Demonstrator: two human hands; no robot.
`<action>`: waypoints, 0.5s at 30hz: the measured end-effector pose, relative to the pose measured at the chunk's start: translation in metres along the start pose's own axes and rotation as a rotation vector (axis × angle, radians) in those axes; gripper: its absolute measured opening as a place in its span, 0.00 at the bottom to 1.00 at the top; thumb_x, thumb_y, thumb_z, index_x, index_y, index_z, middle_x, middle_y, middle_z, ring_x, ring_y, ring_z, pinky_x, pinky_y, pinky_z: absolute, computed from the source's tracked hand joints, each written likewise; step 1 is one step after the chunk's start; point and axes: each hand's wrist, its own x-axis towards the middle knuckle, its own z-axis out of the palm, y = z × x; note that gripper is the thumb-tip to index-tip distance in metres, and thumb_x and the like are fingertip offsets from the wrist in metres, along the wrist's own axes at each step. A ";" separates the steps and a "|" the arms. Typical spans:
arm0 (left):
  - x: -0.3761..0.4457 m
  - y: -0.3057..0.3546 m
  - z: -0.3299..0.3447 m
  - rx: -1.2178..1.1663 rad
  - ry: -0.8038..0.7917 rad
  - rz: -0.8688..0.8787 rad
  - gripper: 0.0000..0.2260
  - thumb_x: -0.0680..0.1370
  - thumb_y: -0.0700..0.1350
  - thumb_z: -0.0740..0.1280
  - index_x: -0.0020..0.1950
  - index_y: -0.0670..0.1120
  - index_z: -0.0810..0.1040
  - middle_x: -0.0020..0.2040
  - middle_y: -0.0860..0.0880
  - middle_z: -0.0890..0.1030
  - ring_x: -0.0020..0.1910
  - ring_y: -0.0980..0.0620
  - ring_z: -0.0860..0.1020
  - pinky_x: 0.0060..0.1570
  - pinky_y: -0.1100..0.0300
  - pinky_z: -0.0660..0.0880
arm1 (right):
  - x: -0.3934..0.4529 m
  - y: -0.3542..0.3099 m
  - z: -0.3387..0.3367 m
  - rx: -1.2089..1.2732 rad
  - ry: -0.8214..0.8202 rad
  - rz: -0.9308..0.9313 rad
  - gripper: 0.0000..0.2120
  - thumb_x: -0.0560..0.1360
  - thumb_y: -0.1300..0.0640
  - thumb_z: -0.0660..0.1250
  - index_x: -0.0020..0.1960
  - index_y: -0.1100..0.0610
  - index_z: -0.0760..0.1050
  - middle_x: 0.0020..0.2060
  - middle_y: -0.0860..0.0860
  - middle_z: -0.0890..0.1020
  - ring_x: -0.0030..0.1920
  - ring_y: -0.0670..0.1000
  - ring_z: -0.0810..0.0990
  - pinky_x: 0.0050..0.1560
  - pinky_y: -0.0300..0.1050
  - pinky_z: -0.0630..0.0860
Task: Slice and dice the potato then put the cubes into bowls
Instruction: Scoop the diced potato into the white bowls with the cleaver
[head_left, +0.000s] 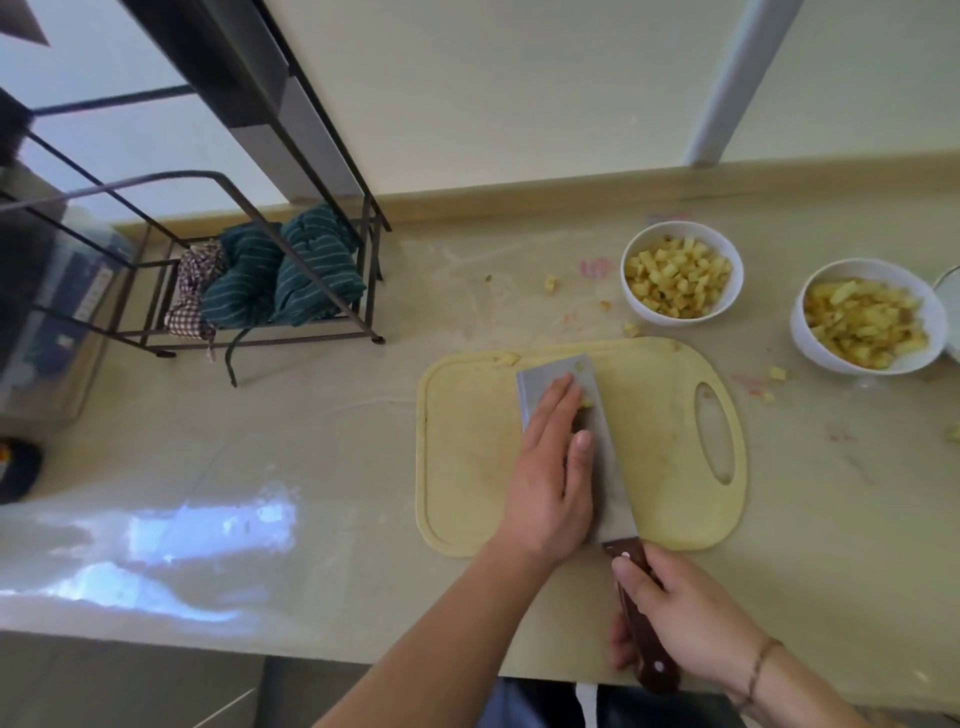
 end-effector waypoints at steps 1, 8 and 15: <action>0.002 -0.001 -0.009 -0.002 -0.018 0.055 0.24 0.86 0.53 0.53 0.79 0.42 0.66 0.80 0.49 0.65 0.80 0.56 0.60 0.79 0.59 0.58 | 0.000 0.000 -0.001 0.019 -0.005 0.006 0.09 0.83 0.54 0.58 0.51 0.59 0.70 0.31 0.61 0.83 0.32 0.62 0.84 0.32 0.50 0.79; 0.061 -0.045 -0.070 0.409 -0.103 0.068 0.22 0.82 0.33 0.57 0.77 0.41 0.69 0.77 0.44 0.70 0.79 0.47 0.63 0.79 0.52 0.60 | 0.001 0.003 -0.001 0.043 -0.008 0.019 0.06 0.83 0.54 0.57 0.54 0.55 0.71 0.32 0.61 0.84 0.33 0.62 0.84 0.35 0.52 0.80; 0.071 -0.065 -0.082 0.609 -0.004 0.385 0.14 0.73 0.29 0.72 0.58 0.37 0.84 0.55 0.41 0.85 0.57 0.40 0.82 0.60 0.46 0.79 | 0.000 0.002 0.000 0.074 0.008 0.020 0.06 0.83 0.54 0.57 0.55 0.53 0.72 0.32 0.61 0.83 0.33 0.62 0.84 0.31 0.47 0.78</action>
